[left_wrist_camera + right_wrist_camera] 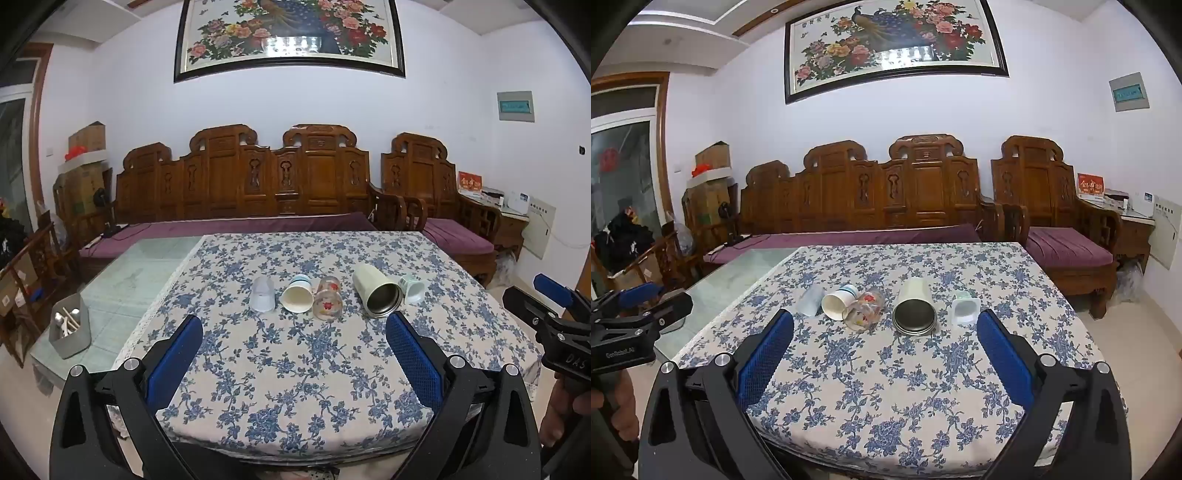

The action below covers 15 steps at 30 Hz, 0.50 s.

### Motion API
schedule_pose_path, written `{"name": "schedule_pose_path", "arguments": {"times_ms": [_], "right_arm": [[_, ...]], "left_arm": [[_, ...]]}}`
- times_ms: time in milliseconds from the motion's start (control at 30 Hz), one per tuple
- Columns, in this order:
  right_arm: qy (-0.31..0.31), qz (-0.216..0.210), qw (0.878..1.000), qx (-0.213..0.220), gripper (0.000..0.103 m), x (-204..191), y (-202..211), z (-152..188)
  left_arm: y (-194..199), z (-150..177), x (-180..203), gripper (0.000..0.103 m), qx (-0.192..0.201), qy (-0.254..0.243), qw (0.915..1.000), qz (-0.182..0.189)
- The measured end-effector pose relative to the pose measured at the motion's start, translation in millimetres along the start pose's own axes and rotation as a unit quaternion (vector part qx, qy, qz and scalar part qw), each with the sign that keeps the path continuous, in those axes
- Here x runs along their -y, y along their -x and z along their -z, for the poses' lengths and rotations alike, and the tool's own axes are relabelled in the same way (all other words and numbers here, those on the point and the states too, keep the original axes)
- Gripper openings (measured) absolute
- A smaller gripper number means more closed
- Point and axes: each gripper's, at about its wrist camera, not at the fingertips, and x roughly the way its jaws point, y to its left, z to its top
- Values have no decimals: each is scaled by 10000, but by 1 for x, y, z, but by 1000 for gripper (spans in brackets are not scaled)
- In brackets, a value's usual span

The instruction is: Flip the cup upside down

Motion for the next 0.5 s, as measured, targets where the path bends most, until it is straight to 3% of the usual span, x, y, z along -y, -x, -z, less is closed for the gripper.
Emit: {"name": "schedule_pose_path", "arguments": {"times_ms": [500], "right_arm": [[-18, -23, 10000, 3, 100, 1, 0, 0]], "left_arm": [[2, -2, 3, 95, 59, 29, 10000, 46]]}}
